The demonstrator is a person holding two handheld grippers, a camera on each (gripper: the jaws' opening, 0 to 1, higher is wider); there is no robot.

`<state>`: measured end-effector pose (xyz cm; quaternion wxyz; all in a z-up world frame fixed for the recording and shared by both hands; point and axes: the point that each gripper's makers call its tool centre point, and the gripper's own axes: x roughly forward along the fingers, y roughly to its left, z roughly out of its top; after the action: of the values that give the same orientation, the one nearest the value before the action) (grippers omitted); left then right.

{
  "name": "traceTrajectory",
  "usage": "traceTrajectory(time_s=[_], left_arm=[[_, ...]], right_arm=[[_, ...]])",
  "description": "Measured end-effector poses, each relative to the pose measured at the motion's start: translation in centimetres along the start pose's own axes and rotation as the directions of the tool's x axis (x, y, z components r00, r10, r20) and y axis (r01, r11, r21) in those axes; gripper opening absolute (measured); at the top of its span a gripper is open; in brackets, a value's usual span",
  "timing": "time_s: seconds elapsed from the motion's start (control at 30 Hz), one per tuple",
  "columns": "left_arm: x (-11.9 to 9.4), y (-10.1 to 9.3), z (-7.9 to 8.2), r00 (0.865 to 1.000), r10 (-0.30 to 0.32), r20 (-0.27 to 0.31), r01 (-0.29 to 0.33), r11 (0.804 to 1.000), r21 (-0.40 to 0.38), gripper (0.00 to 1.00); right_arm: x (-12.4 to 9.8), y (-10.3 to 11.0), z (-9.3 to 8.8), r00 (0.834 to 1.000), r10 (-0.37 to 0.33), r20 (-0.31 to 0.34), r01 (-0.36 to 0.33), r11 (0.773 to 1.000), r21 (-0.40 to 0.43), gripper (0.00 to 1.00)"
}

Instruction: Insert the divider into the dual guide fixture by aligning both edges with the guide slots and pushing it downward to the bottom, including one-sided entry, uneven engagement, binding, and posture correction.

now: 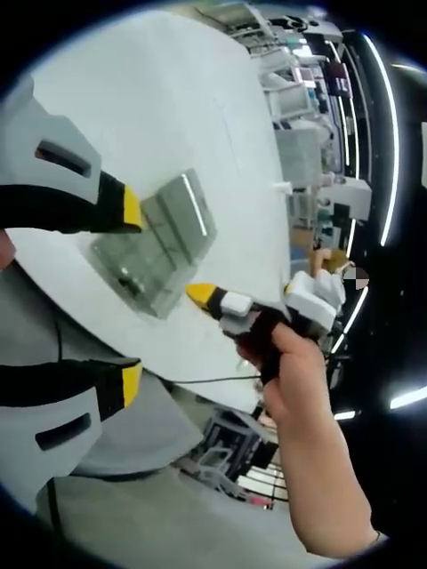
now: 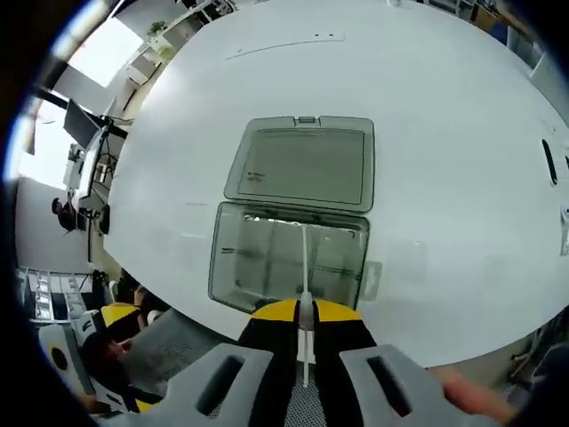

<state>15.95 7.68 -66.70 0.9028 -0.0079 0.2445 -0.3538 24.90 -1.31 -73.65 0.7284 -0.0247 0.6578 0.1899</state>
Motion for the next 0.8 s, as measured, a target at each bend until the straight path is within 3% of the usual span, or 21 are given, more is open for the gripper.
traceTrajectory(time_s=[0.33, 0.8], left_arm=[[-0.3, 0.4, -0.2, 1.0, 0.013, -0.004, -0.013, 1.0, -0.009, 0.55], [-0.1, 0.7, -0.6, 0.999, 0.023, -0.022, -0.024, 0.999, -0.024, 0.63]], right_arm=[[0.5, 0.1, 0.0, 1.0, -0.003, -0.016, 0.003, 1.0, 0.021, 0.0], [1.1, 0.2, 0.1, 0.999, -0.002, -0.034, 0.004, 0.999, 0.051, 0.0]])
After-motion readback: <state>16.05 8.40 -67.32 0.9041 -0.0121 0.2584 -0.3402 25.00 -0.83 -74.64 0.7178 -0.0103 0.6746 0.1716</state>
